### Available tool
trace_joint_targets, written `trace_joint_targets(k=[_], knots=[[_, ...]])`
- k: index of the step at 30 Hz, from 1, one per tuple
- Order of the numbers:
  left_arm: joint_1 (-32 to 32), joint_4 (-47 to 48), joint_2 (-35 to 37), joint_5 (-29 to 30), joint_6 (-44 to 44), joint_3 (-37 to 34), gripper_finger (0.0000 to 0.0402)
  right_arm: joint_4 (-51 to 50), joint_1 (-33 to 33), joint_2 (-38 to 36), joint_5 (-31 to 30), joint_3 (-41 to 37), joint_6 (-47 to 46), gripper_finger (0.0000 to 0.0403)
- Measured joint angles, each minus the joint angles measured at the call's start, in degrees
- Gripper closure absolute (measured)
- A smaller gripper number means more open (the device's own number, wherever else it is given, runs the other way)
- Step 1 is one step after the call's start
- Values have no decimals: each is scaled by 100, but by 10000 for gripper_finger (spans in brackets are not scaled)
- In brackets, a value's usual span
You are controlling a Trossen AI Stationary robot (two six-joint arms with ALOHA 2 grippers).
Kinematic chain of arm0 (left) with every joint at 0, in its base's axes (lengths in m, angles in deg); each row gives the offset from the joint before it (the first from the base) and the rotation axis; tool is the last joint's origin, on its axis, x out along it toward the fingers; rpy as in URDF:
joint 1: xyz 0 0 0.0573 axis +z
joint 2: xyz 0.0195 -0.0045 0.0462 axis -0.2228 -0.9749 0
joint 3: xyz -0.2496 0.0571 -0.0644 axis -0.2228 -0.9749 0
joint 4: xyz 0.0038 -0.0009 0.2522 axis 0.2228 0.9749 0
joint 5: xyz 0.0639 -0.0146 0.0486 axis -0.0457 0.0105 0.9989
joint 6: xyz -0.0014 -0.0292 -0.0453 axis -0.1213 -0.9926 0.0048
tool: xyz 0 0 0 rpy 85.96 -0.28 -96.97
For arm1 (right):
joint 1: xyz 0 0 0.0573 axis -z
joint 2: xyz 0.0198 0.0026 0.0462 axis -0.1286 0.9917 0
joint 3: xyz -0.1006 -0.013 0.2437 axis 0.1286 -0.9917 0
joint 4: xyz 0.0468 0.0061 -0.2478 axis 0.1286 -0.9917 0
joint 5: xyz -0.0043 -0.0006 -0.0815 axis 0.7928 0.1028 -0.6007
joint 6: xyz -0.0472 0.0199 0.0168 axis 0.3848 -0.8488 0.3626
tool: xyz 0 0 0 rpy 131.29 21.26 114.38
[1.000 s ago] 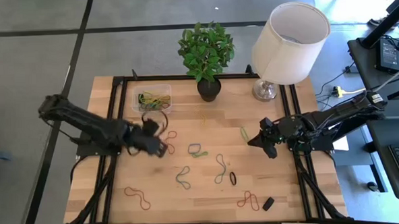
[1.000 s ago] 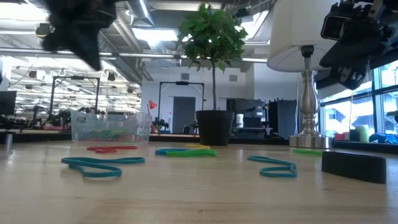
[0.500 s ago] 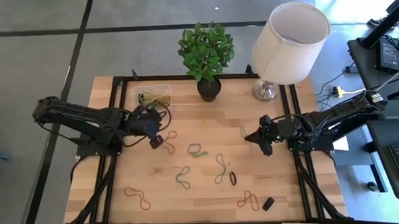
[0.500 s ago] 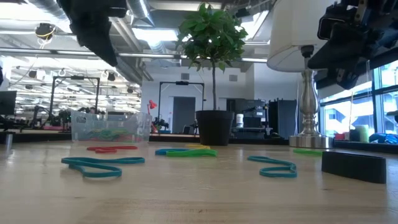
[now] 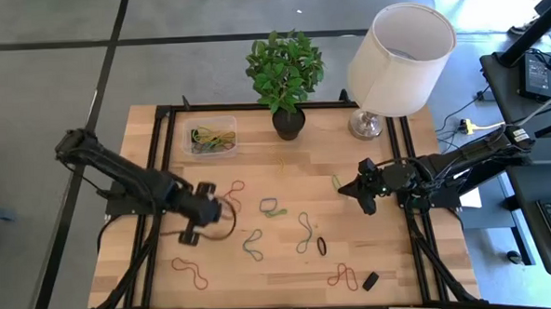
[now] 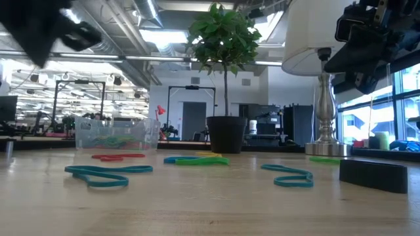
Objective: Pick and place rubber bands into bin
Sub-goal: Put the red rubber band into the transparent bin
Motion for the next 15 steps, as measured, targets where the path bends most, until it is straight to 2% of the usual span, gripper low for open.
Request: trace_joint_targets(k=[6,15], knots=[[-875,4,-831,-79,-795,119,378,-4,-1,1,0,0,15,386],[-1698,-15,-1871,-157,-1577,529,291,-9,0,0,2,0,297,386]])
